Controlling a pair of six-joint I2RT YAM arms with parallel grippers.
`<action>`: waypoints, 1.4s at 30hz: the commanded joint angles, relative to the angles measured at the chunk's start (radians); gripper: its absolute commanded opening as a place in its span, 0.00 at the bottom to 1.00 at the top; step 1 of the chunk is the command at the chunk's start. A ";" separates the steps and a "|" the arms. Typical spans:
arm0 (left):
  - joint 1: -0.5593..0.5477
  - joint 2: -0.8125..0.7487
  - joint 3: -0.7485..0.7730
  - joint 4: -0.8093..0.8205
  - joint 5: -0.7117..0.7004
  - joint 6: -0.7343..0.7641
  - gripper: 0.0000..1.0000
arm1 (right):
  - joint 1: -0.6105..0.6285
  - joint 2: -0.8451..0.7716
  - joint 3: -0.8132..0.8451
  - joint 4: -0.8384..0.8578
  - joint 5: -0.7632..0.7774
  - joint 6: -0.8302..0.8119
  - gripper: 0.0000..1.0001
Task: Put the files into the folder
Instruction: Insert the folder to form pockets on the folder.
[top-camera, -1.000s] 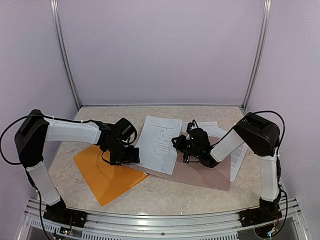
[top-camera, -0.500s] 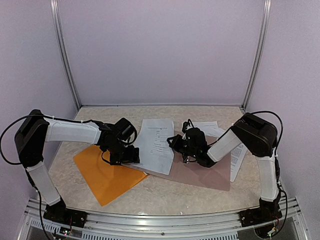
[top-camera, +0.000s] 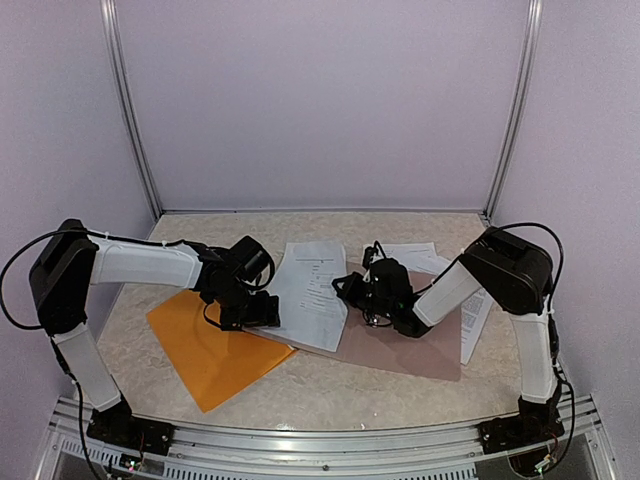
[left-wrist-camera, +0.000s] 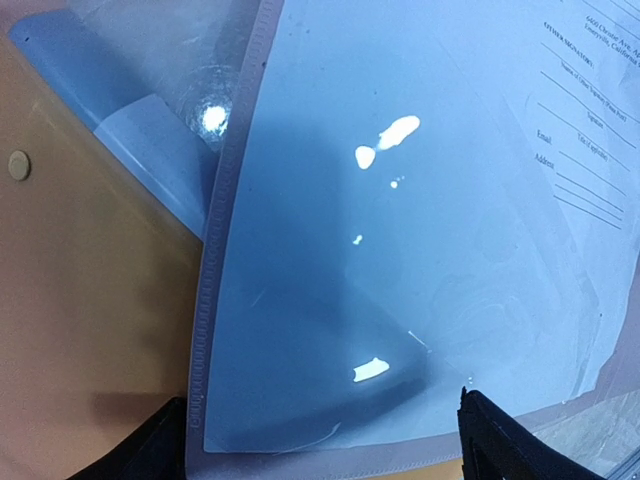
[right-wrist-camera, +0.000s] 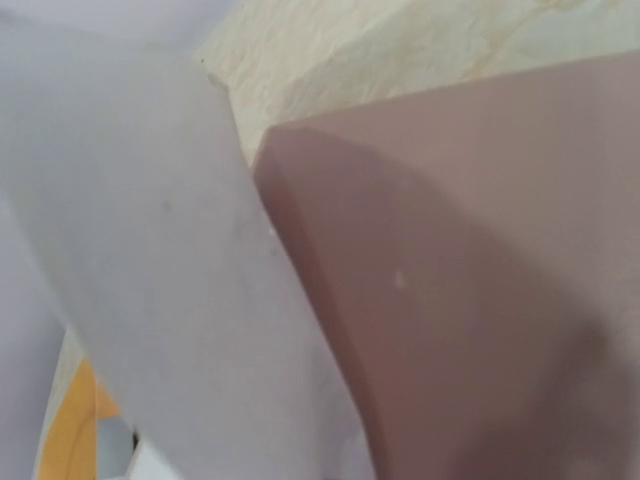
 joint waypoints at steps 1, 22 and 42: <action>-0.008 0.015 0.013 0.003 0.004 -0.004 0.86 | -0.015 -0.017 -0.040 -0.009 -0.014 -0.021 0.00; -0.021 -0.072 -0.066 0.064 0.002 0.060 0.90 | -0.057 -0.015 -0.058 -0.016 -0.107 -0.038 0.00; -0.073 -0.072 -0.129 0.129 0.062 -0.116 0.93 | -0.069 -0.016 -0.044 -0.029 -0.131 -0.046 0.00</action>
